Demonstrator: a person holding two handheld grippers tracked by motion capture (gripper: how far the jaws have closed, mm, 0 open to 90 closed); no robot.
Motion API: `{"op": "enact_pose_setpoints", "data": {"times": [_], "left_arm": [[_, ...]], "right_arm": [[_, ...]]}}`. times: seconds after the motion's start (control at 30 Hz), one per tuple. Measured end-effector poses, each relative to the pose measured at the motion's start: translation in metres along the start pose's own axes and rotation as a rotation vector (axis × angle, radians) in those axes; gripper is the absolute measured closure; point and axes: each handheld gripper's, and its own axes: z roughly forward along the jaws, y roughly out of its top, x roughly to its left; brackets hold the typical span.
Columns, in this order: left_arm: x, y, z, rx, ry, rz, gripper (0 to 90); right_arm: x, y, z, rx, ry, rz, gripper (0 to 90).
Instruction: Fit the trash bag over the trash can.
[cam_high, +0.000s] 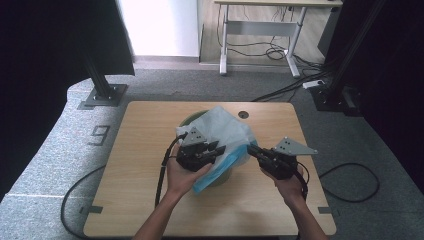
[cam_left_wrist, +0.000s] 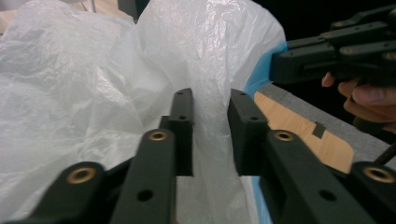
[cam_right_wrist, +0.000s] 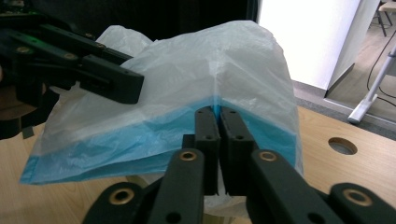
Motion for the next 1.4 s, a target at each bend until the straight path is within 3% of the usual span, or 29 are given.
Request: {"op": "enact_pose_setpoints", "data": {"times": [0.1,0.2,0.4,0.57,0.83,1.07,1.17,1.4], "left_arm": [[0.002,0.001,0.001,-0.005,-0.02,-0.009,80.9],[0.006,0.002,0.002,0.001,-0.031,-0.022,83.6],[0.009,0.004,-0.004,-0.034,-0.061,-0.045,87.0],[0.009,0.006,-0.007,-0.051,-0.077,-0.056,88.5],[0.006,0.009,-0.01,-0.041,-0.099,-0.05,89.1],[0.004,0.009,-0.007,-0.036,-0.11,-0.052,89.1],[0.003,0.01,-0.006,-0.035,-0.116,-0.055,89.1],[0.007,0.009,-0.004,-0.026,-0.119,-0.062,89.5]], "right_arm": [[0.004,-0.004,-0.004,-0.022,-0.003,-0.024,68.2],[0.011,-0.015,-0.014,-0.04,-0.025,-0.054,62.5],[0.013,-0.028,-0.024,-0.054,-0.048,-0.042,60.5],[0.014,-0.034,-0.019,-0.043,-0.035,-0.029,59.1],[0.017,-0.038,-0.012,-0.06,-0.105,-0.033,55.4],[0.018,-0.033,-0.011,-0.081,-0.067,0.001,54.3],[0.017,-0.031,-0.007,-0.084,-0.059,0.012,59.5],[0.017,-0.026,0.002,-0.082,-0.019,0.002,88.3]]}}
